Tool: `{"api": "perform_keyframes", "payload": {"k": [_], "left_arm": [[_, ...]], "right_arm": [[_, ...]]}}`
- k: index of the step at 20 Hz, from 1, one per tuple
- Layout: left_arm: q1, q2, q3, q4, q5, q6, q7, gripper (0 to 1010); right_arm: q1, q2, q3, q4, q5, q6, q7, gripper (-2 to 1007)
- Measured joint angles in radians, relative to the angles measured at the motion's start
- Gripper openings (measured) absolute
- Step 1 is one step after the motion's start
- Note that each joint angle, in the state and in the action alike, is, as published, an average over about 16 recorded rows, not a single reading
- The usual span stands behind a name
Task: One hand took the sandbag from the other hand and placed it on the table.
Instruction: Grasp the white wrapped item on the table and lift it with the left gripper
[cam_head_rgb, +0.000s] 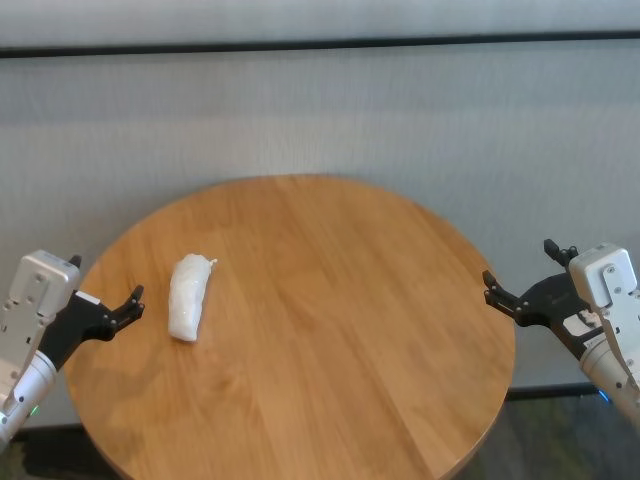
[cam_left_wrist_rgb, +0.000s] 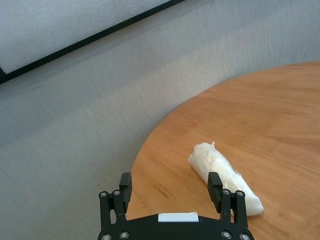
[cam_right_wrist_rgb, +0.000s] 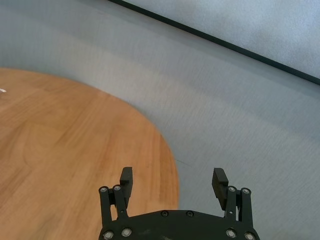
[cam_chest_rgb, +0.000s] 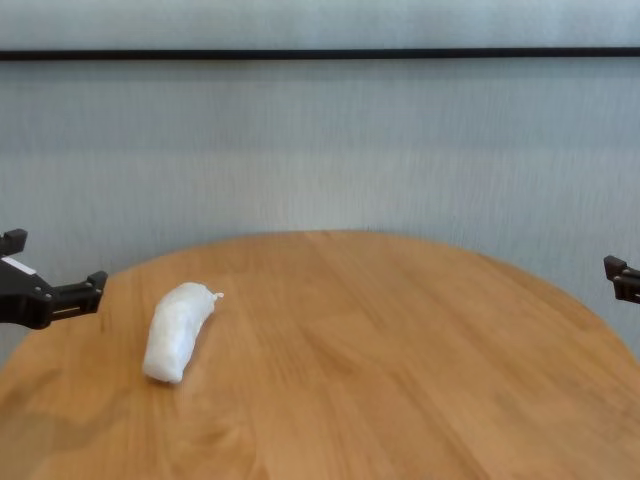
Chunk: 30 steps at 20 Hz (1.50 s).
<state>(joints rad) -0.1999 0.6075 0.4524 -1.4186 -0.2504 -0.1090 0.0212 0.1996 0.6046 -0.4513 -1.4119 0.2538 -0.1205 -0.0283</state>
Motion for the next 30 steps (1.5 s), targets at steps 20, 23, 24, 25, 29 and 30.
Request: {"api": "perform_keyframes", "payload": {"k": [20,23,24,25,29,30], "left_arm": [[-0.012,0.020,-0.005,-0.112,-0.029,0.282,-0.134,1000],[-0.024,0.007,-0.005,-0.111,-0.035,0.333,-0.148,1000],[-0.028,0.002,-0.006,-0.110,-0.038,0.349,-0.152,1000],[-0.033,-0.004,-0.007,-0.108,-0.041,0.367,-0.156,1000],[-0.050,-0.032,-0.014,-0.101,-0.055,0.429,-0.165,1000],[-0.054,-0.040,-0.017,-0.099,-0.060,0.443,-0.167,1000]], "right_arm": [[0.000,0.000,0.000,0.000,0.000,0.000,0.000,1001],[0.000,0.000,0.000,0.000,0.000,0.000,0.000,1001],[0.000,0.000,0.000,0.000,0.000,0.000,0.000,1001],[0.000,0.000,0.000,0.000,0.000,0.000,0.000,1001],[0.000,0.000,0.000,0.000,0.000,0.000,0.000,1001],[0.000,0.000,0.000,0.000,0.000,0.000,0.000,1001]]}}
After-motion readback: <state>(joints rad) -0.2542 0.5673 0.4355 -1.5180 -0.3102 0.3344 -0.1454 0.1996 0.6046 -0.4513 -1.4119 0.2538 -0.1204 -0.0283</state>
